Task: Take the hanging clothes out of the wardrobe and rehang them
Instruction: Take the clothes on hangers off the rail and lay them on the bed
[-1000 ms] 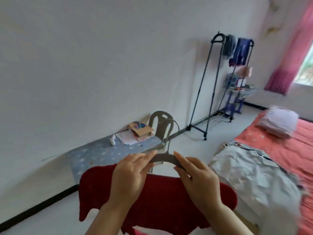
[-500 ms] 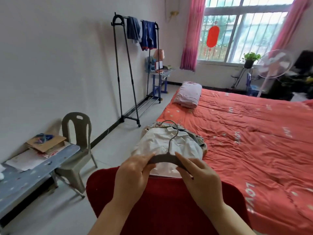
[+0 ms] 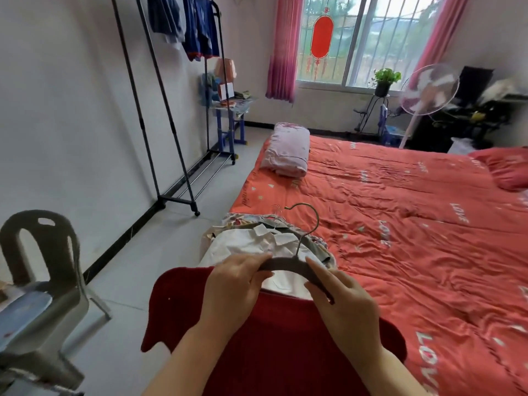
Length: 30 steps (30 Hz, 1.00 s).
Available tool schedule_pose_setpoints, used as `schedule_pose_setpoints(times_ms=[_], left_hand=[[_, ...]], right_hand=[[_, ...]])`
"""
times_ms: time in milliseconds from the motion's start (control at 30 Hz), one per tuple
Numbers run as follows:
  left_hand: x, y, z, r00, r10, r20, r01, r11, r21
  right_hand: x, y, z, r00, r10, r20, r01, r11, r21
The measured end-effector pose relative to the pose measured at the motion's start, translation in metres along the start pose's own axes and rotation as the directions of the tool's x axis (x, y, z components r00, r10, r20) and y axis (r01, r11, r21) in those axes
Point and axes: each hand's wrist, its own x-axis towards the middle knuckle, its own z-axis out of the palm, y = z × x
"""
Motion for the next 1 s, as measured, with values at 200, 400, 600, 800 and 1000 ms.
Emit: schedule_pose_setpoints(times_ms=[200, 400, 600, 800, 1000], left_hand=[[0.056, -0.066, 0.037, 0.996, -0.039, 0.075, 0.039, 0.999, -0.001], [0.103, -0.128, 0.086, 0.986, -0.111, 0.125, 0.113, 0.994, -0.009], [0.159, -0.189, 0.154, 0.965, -0.169, 0.202, 0.177, 0.984, -0.024], [0.206, -0.252, 0.237, 0.923, -0.254, 0.289, 0.266, 0.964, -0.003], [0.218, -0.318, 0.317, 0.831, -0.411, 0.375, 0.395, 0.91, 0.123]], right_hand=[[0.048, 0.032, 0.07, 0.997, 0.071, 0.04, -0.07, 0.997, -0.011], [0.097, 0.073, 0.137, 0.996, 0.076, 0.043, -0.076, 0.997, -0.015], [0.147, 0.137, 0.211, 0.989, 0.112, 0.095, -0.115, 0.993, 0.027], [0.183, 0.207, 0.286, 0.963, 0.192, 0.189, -0.197, 0.98, 0.008], [0.199, 0.266, 0.366, 0.812, 0.374, 0.448, -0.37, 0.924, -0.1]])
